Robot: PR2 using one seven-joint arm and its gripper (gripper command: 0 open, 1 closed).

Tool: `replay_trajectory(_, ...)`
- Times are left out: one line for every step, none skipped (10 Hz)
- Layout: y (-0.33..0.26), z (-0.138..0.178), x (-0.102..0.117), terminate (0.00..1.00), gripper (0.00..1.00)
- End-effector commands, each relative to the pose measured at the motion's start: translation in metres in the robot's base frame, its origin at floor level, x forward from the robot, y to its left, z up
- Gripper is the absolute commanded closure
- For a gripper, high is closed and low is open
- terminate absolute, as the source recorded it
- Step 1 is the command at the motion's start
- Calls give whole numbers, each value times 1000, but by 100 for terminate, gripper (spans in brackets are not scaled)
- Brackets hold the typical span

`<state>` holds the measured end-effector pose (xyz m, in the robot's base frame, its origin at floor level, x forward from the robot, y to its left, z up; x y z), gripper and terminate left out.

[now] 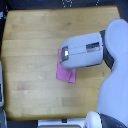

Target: Folding a cloth

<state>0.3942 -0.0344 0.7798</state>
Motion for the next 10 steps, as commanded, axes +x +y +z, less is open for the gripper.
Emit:
replay_trajectory(20,-30,31,0,100)
replay_trajectory(18,-31,31,0,100)
replay_trajectory(17,-33,29,0,100)
replay_trajectory(16,-32,29,0,100)
replay_trajectory(14,-30,30,0,100)
replay_trajectory(12,-29,29,0,100)
replay_trajectory(10,-26,28,0,100)
replay_trajectory(8,-24,27,0,100)
replay_trajectory(7,-19,25,0,100)
replay_trajectory(11,-12,22,0,100)
